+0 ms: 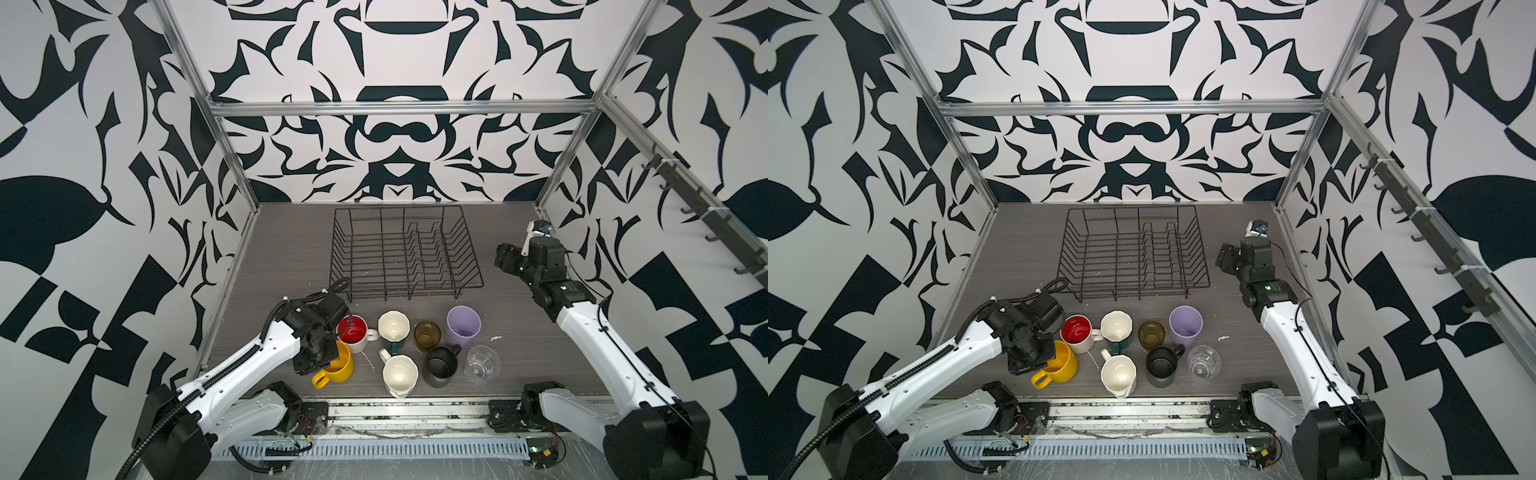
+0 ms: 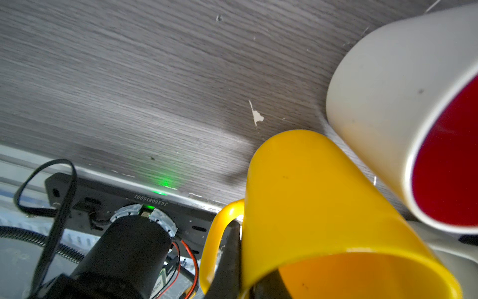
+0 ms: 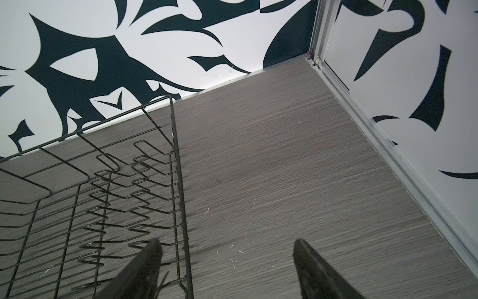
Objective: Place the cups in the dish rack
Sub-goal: 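Lift the yellow mug above the rack while the right gripper approaches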
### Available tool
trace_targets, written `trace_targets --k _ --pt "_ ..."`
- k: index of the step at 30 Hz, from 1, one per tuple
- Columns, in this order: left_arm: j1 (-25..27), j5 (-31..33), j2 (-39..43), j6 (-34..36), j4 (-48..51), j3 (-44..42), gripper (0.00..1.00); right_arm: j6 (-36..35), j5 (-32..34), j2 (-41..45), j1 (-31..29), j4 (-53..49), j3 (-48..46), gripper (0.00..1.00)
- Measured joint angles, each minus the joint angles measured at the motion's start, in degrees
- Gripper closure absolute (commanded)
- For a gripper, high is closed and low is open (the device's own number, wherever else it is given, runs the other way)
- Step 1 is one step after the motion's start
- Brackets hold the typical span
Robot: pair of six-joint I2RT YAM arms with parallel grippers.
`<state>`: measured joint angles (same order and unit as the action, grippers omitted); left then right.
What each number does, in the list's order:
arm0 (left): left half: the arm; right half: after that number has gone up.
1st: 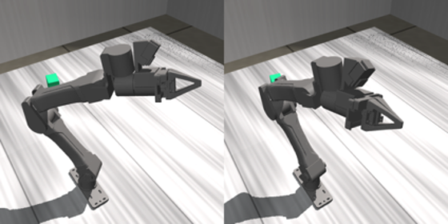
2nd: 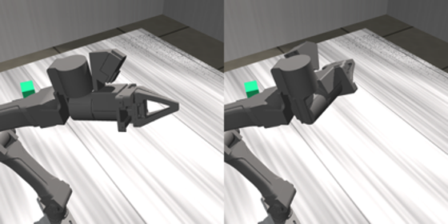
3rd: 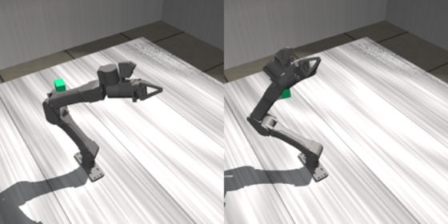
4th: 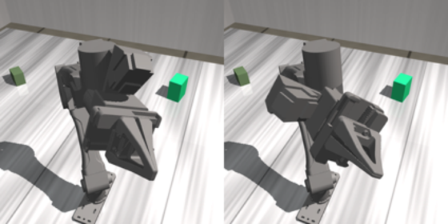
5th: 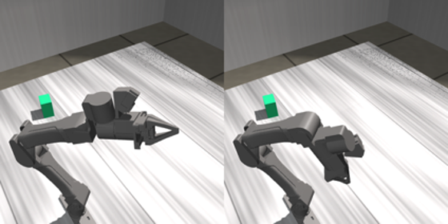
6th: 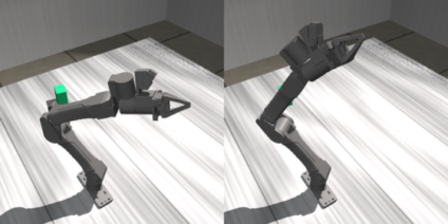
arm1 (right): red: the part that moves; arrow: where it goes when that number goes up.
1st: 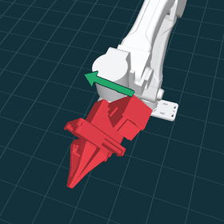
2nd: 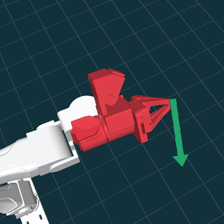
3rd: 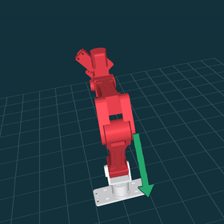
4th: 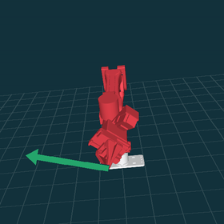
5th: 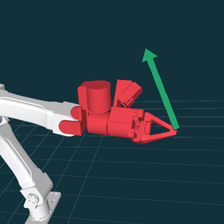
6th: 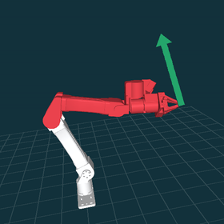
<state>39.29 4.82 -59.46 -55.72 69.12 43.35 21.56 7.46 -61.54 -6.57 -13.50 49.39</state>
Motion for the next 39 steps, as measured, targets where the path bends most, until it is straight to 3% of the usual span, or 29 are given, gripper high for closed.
trace_targets --k 7,18,25,33,39 --pt "0.0 0.8 2.5 0.0 4.5 3.7 1.00 0.2 0.0 0.0 0.0 0.0 0.0 0.18" --pt "0.0 7.1 7.7 1.5 12.3 22.8 1.00 0.2 -0.9 0.8 0.0 0.0 0.0 0.19" --pt "0.0 8.4 7.1 3.7 13.8 28.4 1.00 0.2 -1.5 1.4 0.0 0.0 0.0 0.19" --pt "0.0 7.4 2.4 12.3 0.9 32.5 1.00 -0.1 -8.9 1.7 0.0 0.4 0.0 0.20" --pt "-2.6 -1.2 -5.9 18.6 -15.9 33.8 1.00 -0.4 -20.5 1.7 0.0 3.9 0.0 0.20"
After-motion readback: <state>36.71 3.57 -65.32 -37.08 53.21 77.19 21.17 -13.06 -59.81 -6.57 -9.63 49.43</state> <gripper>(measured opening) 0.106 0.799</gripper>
